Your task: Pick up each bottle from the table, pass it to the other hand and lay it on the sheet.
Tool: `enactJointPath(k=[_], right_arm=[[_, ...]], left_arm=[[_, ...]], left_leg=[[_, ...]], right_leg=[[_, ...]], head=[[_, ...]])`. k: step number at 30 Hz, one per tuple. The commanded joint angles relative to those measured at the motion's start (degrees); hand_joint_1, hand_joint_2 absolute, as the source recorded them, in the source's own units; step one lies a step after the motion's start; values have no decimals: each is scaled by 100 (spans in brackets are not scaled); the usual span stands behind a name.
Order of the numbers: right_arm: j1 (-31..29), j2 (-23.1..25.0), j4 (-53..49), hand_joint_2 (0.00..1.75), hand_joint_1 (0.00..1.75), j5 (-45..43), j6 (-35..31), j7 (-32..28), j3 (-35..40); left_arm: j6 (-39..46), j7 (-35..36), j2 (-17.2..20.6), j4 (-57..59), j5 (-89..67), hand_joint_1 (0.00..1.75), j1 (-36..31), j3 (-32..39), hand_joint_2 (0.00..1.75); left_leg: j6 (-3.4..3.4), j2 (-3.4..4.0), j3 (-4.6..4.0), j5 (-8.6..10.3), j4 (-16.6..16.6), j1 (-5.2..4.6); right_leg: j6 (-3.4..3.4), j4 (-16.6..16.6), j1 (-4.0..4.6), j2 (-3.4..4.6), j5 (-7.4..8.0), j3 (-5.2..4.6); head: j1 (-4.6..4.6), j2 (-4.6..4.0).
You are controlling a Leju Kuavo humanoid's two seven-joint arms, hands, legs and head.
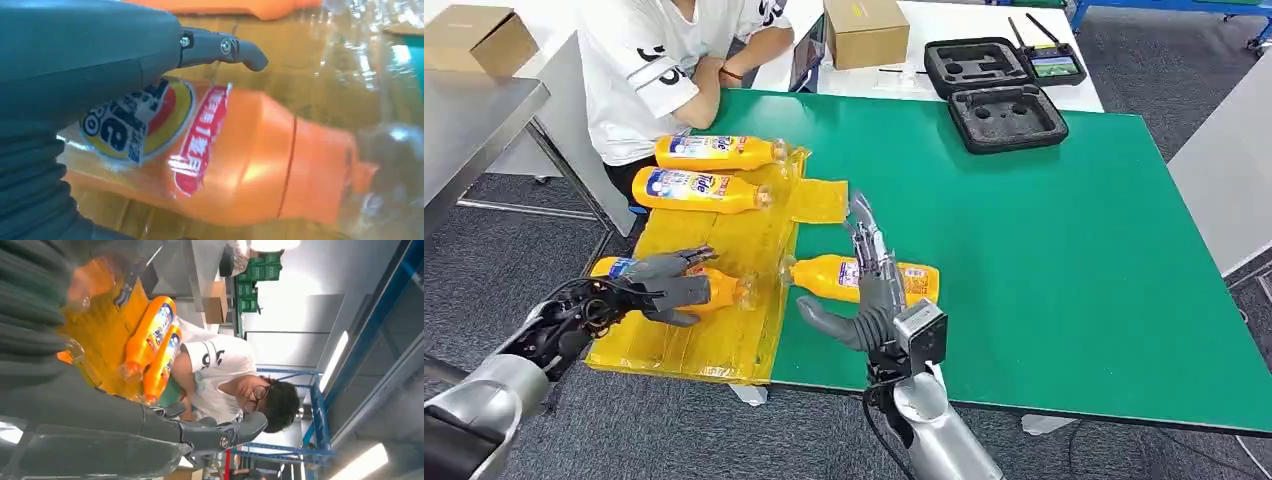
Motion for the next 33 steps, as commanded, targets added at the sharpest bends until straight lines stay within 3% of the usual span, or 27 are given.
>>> enactJointPath(k=[1,4,6,10,12,14,20,22,27,28,33], right_arm=[[-336,-135,432,175,0,-22,-4,94,173],[-259,-134,344,175,0,34,-35,115,157],[-231,-125,316,175,0,101,-85,142,162],[-212,-138,417,175,0,143,-92,164,170],[-146,-114,430,175,0,148,-91,150,122],[-104,-81,455,175,0,154,-68,126,137],[-104,-81,455,175,0,154,-68,126,137],[-139,-64,508,175,0,167,-32,118,166],[-553,-399,775,175,0,1318,-304,772,306],[-646,-489,860,175,0,1675,-392,1066,248],[-1314,-780,1757,175,0,3153,-500,1986,-232]], left_arm=[[-711,-351,-234,16,1175,0,191,399,0],[-192,-859,-554,-430,1966,0,425,929,0],[263,-702,-863,-564,2367,0,471,1299,0],[760,-574,-1093,-555,2901,0,419,1733,0],[1741,-722,-1204,-523,2892,0,380,1935,0],[3334,-1134,-1324,-651,2448,0,407,2109,0],[3334,-1134,-1324,-651,2448,0,407,2109,0],[4535,-1444,-1392,-811,2226,0,514,2283,0],[4595,-1333,-1493,-1579,3731,0,1208,3134,0],[4507,-1245,-1499,-1739,4094,0,1400,3297,175],[4039,-1074,-1422,-2700,5029,0,2474,3480,175]], left_leg=[[6,6,20,-6,-5,-3],[7,1,19,-4,-6,-4],[9,-8,18,-6,-4,-1],[6,-12,9,-8,3,1],[5,-8,12,-8,0,1],[3,-6,2,-3,-1,0],[7,-4,20,-15,3,5],[5,0,4,-7,1,4],[6,18,7,-9,-3,-2],[5,17,8,-8,-5,-2],[10,35,22,-15,-6,-5]], right_leg=[[-6,-6,-1,1,-4,19],[-5,-9,-2,-4,-4,19],[-6,-10,1,-14,-7,23],[-7,-5,2,-18,-10,13],[-8,-7,3,-13,-9,14],[-4,-6,2,-9,-3,0],[-10,-7,9,-11,-14,17],[-5,-8,6,-6,-5,1],[-4,-9,1,13,-2,0],[-4,-11,0,12,-2,1],[-4,-15,-1,28,-2,10]], head=[[0,0],[0,0],[2,0],[2,0],[0,-2],[0,-2],[0,0],[2,0],[2,0],[2,0],[0,0]])
